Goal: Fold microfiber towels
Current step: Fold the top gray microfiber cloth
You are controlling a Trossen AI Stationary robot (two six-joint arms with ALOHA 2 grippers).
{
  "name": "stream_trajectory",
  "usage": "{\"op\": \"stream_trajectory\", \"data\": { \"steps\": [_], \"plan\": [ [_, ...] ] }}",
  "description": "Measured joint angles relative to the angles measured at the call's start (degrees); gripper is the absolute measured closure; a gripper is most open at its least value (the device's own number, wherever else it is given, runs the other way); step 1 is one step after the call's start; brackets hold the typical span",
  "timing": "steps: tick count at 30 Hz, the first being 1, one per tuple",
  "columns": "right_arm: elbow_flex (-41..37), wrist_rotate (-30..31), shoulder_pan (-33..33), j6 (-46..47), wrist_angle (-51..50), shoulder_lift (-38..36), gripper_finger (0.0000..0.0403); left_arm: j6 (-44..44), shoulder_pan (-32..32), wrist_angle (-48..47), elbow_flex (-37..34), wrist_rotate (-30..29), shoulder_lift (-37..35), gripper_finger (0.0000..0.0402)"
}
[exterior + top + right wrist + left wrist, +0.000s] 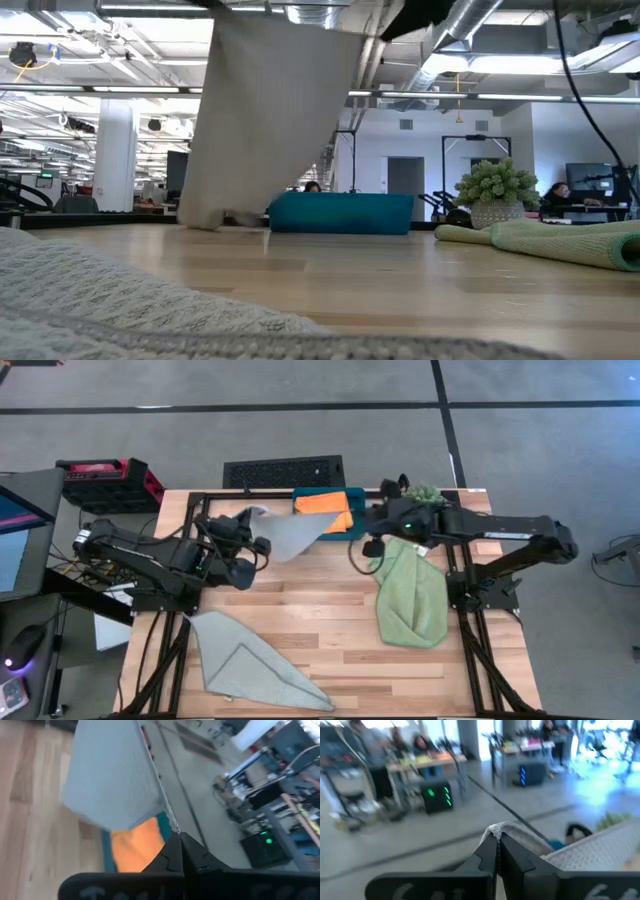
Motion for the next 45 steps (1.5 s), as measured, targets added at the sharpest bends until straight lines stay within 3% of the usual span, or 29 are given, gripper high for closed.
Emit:
{"op": "stream_trajectory", "data": {
  "steps": [5,11,17,25,30,34,39,45],
  "plan": [
    [0.0,0.6,0.0,-0.2,0.4,-3.6,0.0402,10.6,0.2,5.5,4.3,-5.5,0.3,0.0401],
    [0.2,1.0,0.0,-1.5,0.2,-4.5,0.0403,23.5,1.6,16.0,5.7,-3.0,0.7,0.0401],
    [3.6,1.1,0.1,-3.2,-0.6,-2.8,0.0403,38.1,2.3,24.8,5.7,-7.2,2.3,0.0401],
    [8.8,0.9,1.0,-3.0,-6.6,-2.9,0.0403,41.0,7.4,25.2,5.7,-7.4,2.2,0.0401],
    [12.4,1.0,3.9,0.9,-16.5,-3.0,0.0403,40.3,10.7,24.8,5.6,0.4,3.6,0.0401],
    [13.8,0.9,5.9,5.5,-22.2,-3.0,0.0403,40.9,12.5,24.6,5.6,1.8,5.7,0.0401],
    [14.0,0.9,7.5,10.1,-27.4,-3.0,0.0403,41.8,12.5,24.1,5.6,2.9,7.1,0.0401],
    [13.9,0.1,9.9,15.0,-32.2,-3.0,0.0403,36.4,8.8,18.7,5.6,4.2,7.0,0.0401]
  ]
}}
